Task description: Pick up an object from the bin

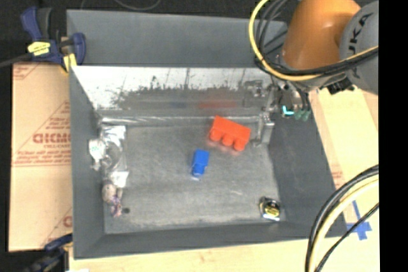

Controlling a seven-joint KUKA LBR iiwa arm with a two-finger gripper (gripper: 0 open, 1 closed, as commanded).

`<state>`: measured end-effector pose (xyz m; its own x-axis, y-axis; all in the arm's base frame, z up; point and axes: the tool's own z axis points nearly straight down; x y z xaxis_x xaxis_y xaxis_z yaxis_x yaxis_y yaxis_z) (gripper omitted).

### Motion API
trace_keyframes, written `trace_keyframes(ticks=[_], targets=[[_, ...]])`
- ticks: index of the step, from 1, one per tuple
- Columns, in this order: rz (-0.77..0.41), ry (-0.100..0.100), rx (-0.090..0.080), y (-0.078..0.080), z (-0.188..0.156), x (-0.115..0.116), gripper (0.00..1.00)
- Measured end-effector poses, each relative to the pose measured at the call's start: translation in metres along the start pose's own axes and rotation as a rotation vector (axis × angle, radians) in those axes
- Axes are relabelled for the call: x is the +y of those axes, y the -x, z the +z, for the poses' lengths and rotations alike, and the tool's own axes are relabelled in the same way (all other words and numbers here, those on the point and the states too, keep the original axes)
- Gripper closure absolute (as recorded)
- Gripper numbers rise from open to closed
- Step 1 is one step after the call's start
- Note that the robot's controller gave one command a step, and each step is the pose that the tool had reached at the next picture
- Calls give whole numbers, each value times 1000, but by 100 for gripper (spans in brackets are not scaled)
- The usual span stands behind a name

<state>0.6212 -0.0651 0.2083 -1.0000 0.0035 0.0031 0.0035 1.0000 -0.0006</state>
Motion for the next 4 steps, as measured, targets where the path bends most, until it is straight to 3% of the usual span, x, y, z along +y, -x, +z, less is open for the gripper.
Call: trace_keyframes(ticks=[1,2,3,4], targets=[[348,2,-6,29,137,20,0],[395,2,-12,24,105,8,0],[540,2,-5,13,90,5,0],[767,1,0,16,139,17,0]])
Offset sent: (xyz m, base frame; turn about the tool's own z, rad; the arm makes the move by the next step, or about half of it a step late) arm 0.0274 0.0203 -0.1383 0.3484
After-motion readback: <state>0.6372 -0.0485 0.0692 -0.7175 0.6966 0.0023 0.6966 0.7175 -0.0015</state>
